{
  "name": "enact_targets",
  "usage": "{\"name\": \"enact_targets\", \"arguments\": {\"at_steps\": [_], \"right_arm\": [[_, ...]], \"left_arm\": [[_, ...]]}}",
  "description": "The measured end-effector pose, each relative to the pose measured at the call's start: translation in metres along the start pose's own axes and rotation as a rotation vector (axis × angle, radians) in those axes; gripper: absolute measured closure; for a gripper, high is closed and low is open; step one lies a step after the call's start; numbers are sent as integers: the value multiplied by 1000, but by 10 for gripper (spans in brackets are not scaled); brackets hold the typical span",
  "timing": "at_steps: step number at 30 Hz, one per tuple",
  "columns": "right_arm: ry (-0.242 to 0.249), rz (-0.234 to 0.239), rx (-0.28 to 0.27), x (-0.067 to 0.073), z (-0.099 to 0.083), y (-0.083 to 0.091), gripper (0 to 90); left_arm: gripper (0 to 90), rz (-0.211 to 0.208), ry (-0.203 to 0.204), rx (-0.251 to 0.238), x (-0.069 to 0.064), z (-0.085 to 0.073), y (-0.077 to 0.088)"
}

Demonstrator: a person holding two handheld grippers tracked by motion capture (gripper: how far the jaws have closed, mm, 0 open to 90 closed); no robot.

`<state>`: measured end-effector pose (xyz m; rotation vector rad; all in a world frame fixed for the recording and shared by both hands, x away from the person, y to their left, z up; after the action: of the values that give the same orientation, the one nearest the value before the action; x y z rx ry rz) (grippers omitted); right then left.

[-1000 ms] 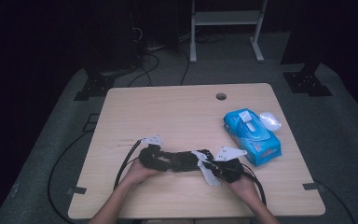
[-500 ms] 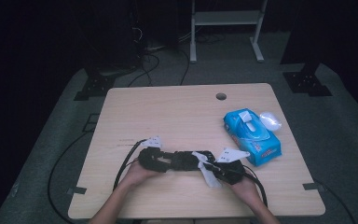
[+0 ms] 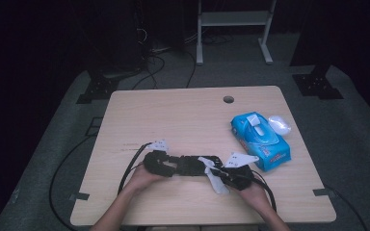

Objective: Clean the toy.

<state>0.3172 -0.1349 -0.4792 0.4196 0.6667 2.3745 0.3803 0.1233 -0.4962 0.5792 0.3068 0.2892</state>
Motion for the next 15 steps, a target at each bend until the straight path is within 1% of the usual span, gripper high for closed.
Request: {"name": "enact_targets", "arguments": {"at_steps": [3, 7, 10, 12, 15], "right_arm": [[6, -1, -1, 0, 0, 0, 850], [11, 1, -4, 0, 0, 0, 850], [12, 3, -6, 0, 0, 0, 850], [14, 5, -10, 0, -1, 0, 850], [12, 5, -12, -1, -2, 0, 850]], "left_arm": [[403, -23, 43, 1, 3, 0, -1], [391, -58, 90, -15, 7, -1, -3], [387, -78, 107, -26, 9, 0, -7], [389, -96, 106, -21, 8, 3, -11], [373, -89, 103, -10, 8, 7, -15]]}}
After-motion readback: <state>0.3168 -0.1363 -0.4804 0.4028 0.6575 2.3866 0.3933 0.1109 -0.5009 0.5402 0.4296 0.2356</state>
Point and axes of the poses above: each handheld gripper's, and its own axes: y roughly backward along the jaws, z roughly out of its top, x roughly to its left, the point moved 3 cm from there along -y, roughly forward along the jaws, and after that the axes turned 7 degrees about -y, right-handed, at the moved point
